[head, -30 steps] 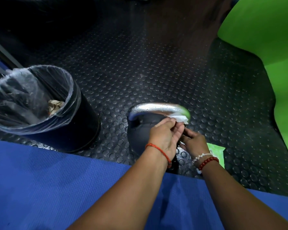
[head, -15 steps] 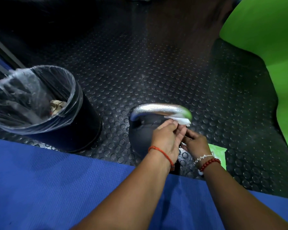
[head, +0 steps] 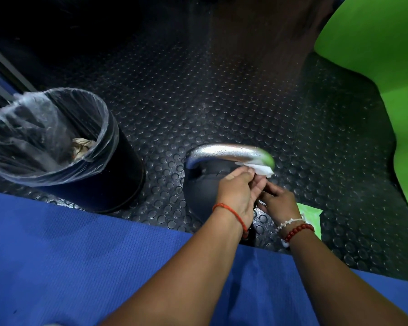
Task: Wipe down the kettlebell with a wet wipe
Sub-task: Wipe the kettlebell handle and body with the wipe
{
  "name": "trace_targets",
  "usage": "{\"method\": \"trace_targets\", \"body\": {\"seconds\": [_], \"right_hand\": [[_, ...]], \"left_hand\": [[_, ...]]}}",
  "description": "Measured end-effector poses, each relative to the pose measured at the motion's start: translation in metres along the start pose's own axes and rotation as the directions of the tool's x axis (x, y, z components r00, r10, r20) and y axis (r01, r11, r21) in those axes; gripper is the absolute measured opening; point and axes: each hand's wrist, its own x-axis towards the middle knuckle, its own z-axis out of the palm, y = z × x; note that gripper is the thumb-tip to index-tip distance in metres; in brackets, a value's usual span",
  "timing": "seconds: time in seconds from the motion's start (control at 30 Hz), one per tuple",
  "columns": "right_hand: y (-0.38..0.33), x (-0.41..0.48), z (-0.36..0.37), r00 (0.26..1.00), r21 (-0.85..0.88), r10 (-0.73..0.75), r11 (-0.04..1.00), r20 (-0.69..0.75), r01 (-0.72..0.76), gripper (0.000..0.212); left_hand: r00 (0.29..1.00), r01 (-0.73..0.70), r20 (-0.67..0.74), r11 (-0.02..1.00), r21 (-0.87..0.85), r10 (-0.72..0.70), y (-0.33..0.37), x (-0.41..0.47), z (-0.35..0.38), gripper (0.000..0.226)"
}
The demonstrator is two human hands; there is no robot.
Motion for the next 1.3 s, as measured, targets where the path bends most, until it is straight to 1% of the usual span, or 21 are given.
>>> {"method": "trace_targets", "body": {"seconds": [0.07,0.17,0.3,0.43,0.57,0.63,0.7,0.77,0.83,0.9,0.97,1.03,1.1,1.13,1.23,1.3], "right_hand": [[-0.002,-0.002,0.000,1.000,0.000,-0.006,1.000,-0.003,0.006,0.041],[-0.006,-0.004,0.001,1.000,0.050,0.006,0.999,0.006,-0.007,0.043],[-0.007,-0.006,0.001,1.000,-0.003,0.001,1.000,-0.005,-0.001,0.042],[-0.009,-0.008,0.001,1.000,0.055,0.013,0.998,-0.008,-0.013,0.044],[-0.012,-0.010,0.000,1.000,0.038,0.023,0.999,-0.017,-0.023,0.044],[-0.019,-0.012,-0.002,0.998,0.095,0.059,0.994,0.012,-0.060,0.040],[-0.028,-0.010,-0.009,0.993,0.156,0.118,0.981,0.023,-0.120,0.032],[-0.038,-0.004,-0.019,0.990,0.137,0.142,0.981,-0.025,-0.137,0.028],[-0.051,0.003,-0.028,0.992,0.109,0.114,0.988,-0.049,-0.108,0.025],[-0.072,0.008,-0.032,0.999,0.139,0.050,0.989,0.006,-0.051,0.024],[-0.099,0.012,-0.033,0.992,0.141,-0.007,0.990,0.129,-0.011,0.029],[-0.125,0.019,-0.031,0.963,0.037,-0.026,0.999,0.268,0.017,0.034],[-0.143,0.024,-0.030,0.918,-0.053,0.003,0.998,0.397,0.020,0.036],[-0.150,0.025,-0.029,0.898,-0.078,0.015,0.997,0.439,0.022,0.035],[-0.164,0.026,-0.026,0.876,-0.089,-0.014,0.994,0.482,0.065,0.028],[-0.170,0.028,-0.025,0.864,-0.140,-0.020,0.985,0.503,0.104,0.026]], "left_hand": [[1.000,-0.010,0.006,1.000,0.007,0.010,0.002,0.001,0.001,0.017],[0.999,-0.028,-0.021,1.000,-0.001,0.028,0.007,0.006,0.003,0.024],[1.000,-0.017,0.027,0.998,0.063,0.015,0.004,0.002,0.000,0.022],[0.999,-0.049,0.023,0.996,0.081,0.047,0.012,0.008,0.001,0.026],[0.997,-0.039,0.071,0.986,0.159,0.028,0.013,0.006,-0.007,0.024],[0.997,-0.044,0.074,0.987,0.155,0.033,0.016,0.009,-0.007,0.024],[0.996,-0.032,0.087,0.986,0.162,0.018,0.018,0.010,-0.006,0.025],[0.994,-0.020,0.111,0.985,0.172,0.001,0.017,0.008,-0.007,0.025],[0.994,-0.023,0.110,0.985,0.171,0.004,0.017,0.009,-0.008,0.025],[0.995,-0.032,0.097,0.986,0.164,0.016,0.017,0.010,-0.008,0.025],[0.995,-0.040,0.092,0.986,0.159,0.026,0.016,0.011,-0.007,0.026],[0.996,-0.047,0.086,0.986,0.163,0.033,0.014,0.010,-0.006,0.026],[0.996,-0.053,0.075,0.984,0.170,0.040,0.014,0.009,-0.006,0.026],[0.997,-0.054,0.070,0.984,0.171,0.043,0.014,0.008,-0.005,0.026],[0.997,-0.060,0.048,0.985,0.164,0.053,0.014,0.007,-0.003,0.025],[0.998,-0.066,0.035,0.985,0.162,0.061,0.013,0.007,-0.003,0.025]]}}
